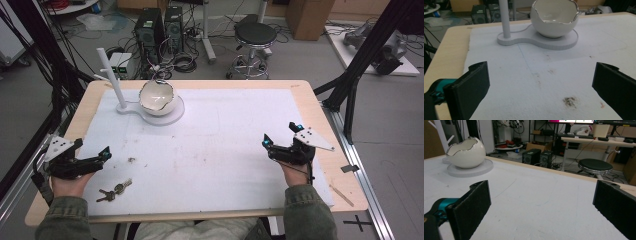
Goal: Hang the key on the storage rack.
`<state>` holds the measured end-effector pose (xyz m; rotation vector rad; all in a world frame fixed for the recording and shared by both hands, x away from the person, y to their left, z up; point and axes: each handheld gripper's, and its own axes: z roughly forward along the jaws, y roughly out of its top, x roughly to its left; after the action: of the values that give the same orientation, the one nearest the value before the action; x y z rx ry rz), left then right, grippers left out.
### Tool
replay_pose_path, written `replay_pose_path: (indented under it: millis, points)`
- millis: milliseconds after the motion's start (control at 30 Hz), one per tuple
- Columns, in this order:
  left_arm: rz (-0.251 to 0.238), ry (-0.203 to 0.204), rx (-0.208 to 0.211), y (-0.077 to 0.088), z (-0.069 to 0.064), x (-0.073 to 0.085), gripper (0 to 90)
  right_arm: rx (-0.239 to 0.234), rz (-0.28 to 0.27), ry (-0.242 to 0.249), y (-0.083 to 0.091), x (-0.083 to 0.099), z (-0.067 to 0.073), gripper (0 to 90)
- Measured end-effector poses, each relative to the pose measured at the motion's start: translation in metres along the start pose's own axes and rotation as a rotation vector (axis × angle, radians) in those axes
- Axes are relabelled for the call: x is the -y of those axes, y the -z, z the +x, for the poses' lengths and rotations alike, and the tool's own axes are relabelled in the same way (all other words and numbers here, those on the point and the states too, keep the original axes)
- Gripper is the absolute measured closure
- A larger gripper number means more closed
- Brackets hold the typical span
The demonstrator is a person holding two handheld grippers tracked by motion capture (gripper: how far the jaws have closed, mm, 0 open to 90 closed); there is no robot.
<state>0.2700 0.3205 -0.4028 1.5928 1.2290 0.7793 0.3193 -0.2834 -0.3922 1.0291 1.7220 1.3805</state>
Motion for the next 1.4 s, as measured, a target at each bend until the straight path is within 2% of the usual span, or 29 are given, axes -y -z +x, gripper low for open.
replay_pose_path:
  millis: [33, 167, 333, 633, 900, 1000, 1033, 1067, 1133, 1200, 1333, 1400]
  points:
    - [0.015, 0.000, 0.014, -0.001, -0.003, -0.003, 1.7, -0.001, 0.001, 0.000, 0.000, 0.000, 0.000, 0.4]
    - [0.037, -0.002, 0.024, -0.001, -0.005, -0.009, 1.7, -0.010, 0.006, -0.003, -0.001, 0.000, 0.000, 0.4]
    - [0.083, -0.052, 0.035, 0.001, -0.008, -0.020, 1.7, -0.014, 0.003, 0.002, 0.000, 0.000, 0.000, 0.4]
    - [0.172, -0.131, 0.070, 0.004, -0.012, -0.029, 1.7, -0.016, 0.008, 0.016, 0.000, 0.000, 0.002, 0.4]
    - [0.237, -0.169, 0.109, 0.000, -0.017, -0.030, 1.7, -0.016, 0.011, 0.021, 0.001, 0.000, 0.003, 0.4]
    - [0.264, -0.194, 0.125, -0.003, -0.022, -0.030, 1.7, -0.018, 0.015, 0.017, 0.001, 0.000, 0.003, 0.4]
    - [0.286, -0.200, 0.135, -0.006, -0.026, -0.030, 1.7, -0.019, 0.012, 0.015, 0.001, 0.000, 0.003, 0.4]
    - [0.286, -0.200, 0.135, -0.006, -0.026, -0.030, 1.7, -0.023, 0.011, 0.014, 0.001, 0.000, 0.002, 0.4]
    - [0.311, -0.214, 0.165, -0.009, -0.033, -0.030, 1.7, -0.026, 0.010, 0.004, 0.001, 0.000, 0.002, 0.4]
    - [0.334, -0.233, 0.178, -0.011, -0.037, -0.031, 1.7, -0.027, 0.011, 0.007, 0.001, 0.000, 0.002, 0.4]
    - [0.388, -0.269, 0.181, -0.017, -0.040, -0.029, 1.7, -0.031, 0.010, 0.003, 0.002, 0.000, 0.002, 0.4]
    - [0.403, -0.265, 0.180, -0.018, -0.040, -0.028, 1.7, -0.030, 0.006, 0.004, 0.003, 0.000, 0.002, 0.4]
